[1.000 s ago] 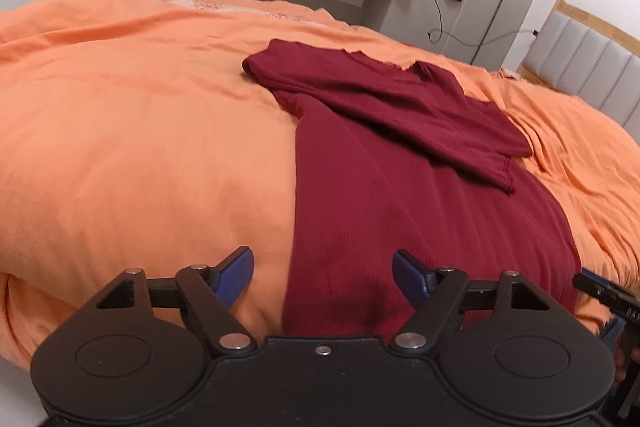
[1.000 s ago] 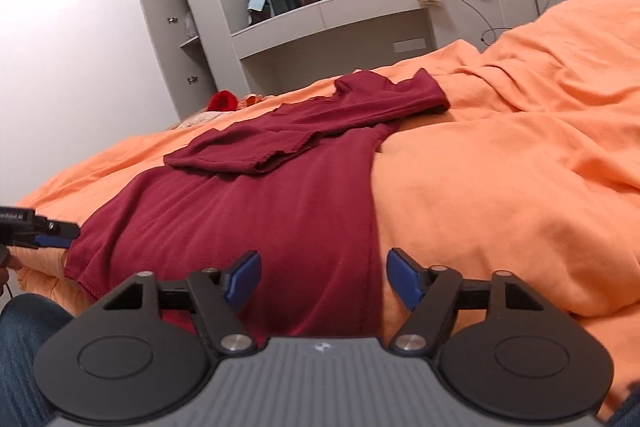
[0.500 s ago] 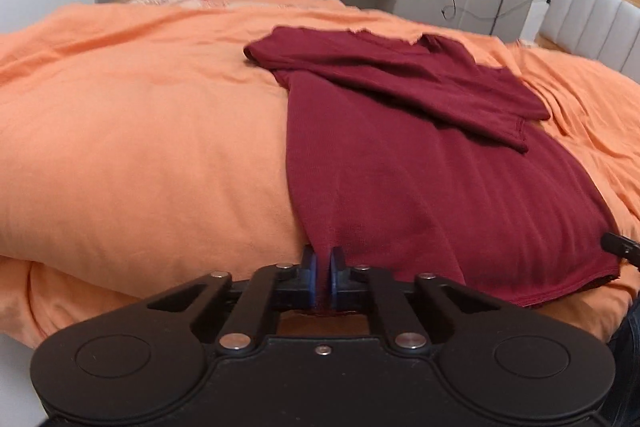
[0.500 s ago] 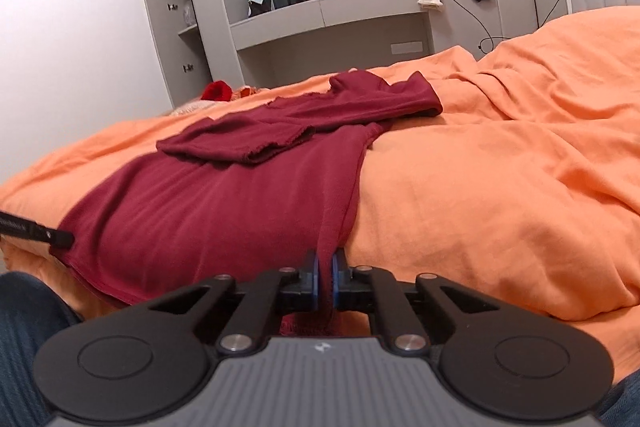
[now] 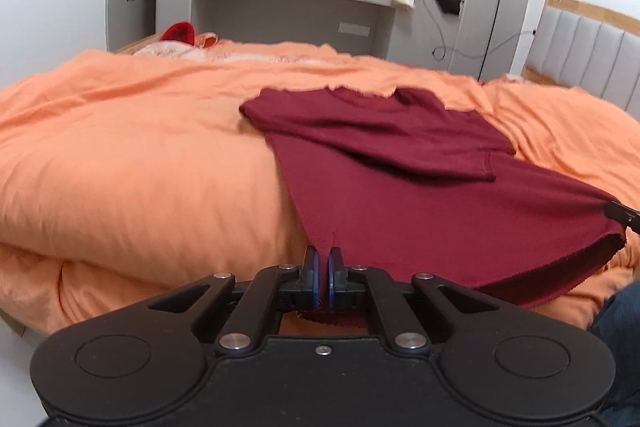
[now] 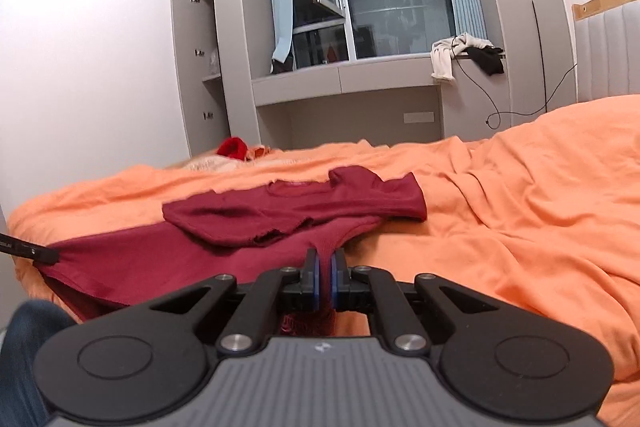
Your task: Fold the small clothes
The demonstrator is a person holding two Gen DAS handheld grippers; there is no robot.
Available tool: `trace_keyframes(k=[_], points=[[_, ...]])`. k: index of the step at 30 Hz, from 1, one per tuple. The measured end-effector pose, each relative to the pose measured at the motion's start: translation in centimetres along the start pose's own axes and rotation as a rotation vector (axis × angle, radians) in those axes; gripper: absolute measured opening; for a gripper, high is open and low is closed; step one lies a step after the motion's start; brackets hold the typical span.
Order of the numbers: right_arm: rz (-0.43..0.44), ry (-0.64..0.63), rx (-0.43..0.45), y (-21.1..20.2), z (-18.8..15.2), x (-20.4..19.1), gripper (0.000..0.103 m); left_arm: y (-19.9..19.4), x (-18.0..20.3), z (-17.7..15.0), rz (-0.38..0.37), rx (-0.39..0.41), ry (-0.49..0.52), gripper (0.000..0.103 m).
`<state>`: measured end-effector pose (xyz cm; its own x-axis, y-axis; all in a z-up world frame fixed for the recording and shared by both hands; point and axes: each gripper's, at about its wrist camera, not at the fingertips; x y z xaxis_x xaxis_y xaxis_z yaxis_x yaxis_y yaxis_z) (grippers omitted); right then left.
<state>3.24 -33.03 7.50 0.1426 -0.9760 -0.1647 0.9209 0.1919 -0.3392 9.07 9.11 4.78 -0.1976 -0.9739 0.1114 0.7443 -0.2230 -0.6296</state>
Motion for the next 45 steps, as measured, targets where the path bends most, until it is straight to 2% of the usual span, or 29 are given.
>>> trace_keyframes(k=[4, 8, 11, 13, 14, 16, 18, 20, 22, 27, 29, 36, 41, 44, 45], points=[[0.016, 0.005, -0.113, 1.4, -1.8, 0.6, 0.006, 1.6, -0.6, -1.2, 0.003, -0.050, -0.030, 0.004], [0.056, 0.081, -0.198, 3.0, -3.3, 1.7, 0.006, 2.7, -1.3, -1.7, -0.048, -0.071, -0.068, 0.006], [0.045, 0.101, -0.214, 3.4, -4.1, 1.7, 0.011, 3.1, -1.3, -1.9, -0.051, -0.077, -0.077, 0.016], [0.042, 0.083, -0.225, 3.4, -4.4, 1.4, 0.016, 3.0, -1.3, -2.0, -0.055, -0.070, -0.082, 0.029], [0.041, 0.061, -0.227, 3.3, -4.4, 1.1, 0.021, 2.8, -1.3, -2.0, -0.053, -0.066, -0.082, 0.034], [0.036, -0.005, -0.228, 3.0, -4.3, 0.4, 0.053, 2.5, -1.3, -2.2, -0.037, -0.052, -0.084, 0.065], [0.035, -0.093, -0.233, 2.9, -4.2, -0.7, 0.068, 2.1, -1.2, -2.2, -0.012, -0.018, -0.083, 0.081], [0.032, -0.224, -0.242, 2.7, -4.1, -2.3, 0.079, 1.6, -1.2, -2.2, 0.008, 0.013, -0.074, 0.087], [0.016, -0.401, -0.262, 2.8, -4.5, -4.2, 0.093, 1.4, -1.1, -2.0, 0.028, 0.034, -0.070, 0.099], [-0.083, -0.916, -0.245, 3.3, -7.5, -9.1, 0.097, 1.2, -0.6, -1.8, 0.054, 0.068, -0.057, 0.102], [-0.098, -1.043, -0.246, 3.8, -8.8, -10.3, 0.097, 1.3, -0.6, -1.8, 0.049, 0.064, -0.060, 0.102], [-0.171, -1.269, -0.335, 6.6, -12.2, -11.3, 0.095, 1.6, -0.3, -1.9, 0.042, 0.049, -0.052, 0.102], [-0.240, -1.360, -0.290, 8.3, -13.7, -11.6, 0.095, 2.0, -0.2, -1.6, 0.025, 0.037, -0.061, 0.102], [-0.254, -1.378, -0.292, 9.0, -14.7, -11.4, 0.095, 2.1, 0.0, -1.6, 0.019, 0.037, -0.055, 0.102], [-0.250, -1.385, -0.297, 9.2, -15.0, -11.4, 0.091, 2.1, 0.1, -1.5, 0.020, 0.038, -0.052, 0.102]])
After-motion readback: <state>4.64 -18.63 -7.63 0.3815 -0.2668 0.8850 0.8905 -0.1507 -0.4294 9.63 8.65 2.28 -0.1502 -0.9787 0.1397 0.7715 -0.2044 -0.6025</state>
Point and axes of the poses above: each gripper's, at about its wrist camera, not at the fingertips, and y roughly the way its jaws point, x to its right, z to its top, and after that the axes turned 2 degrees about -x, right-handed
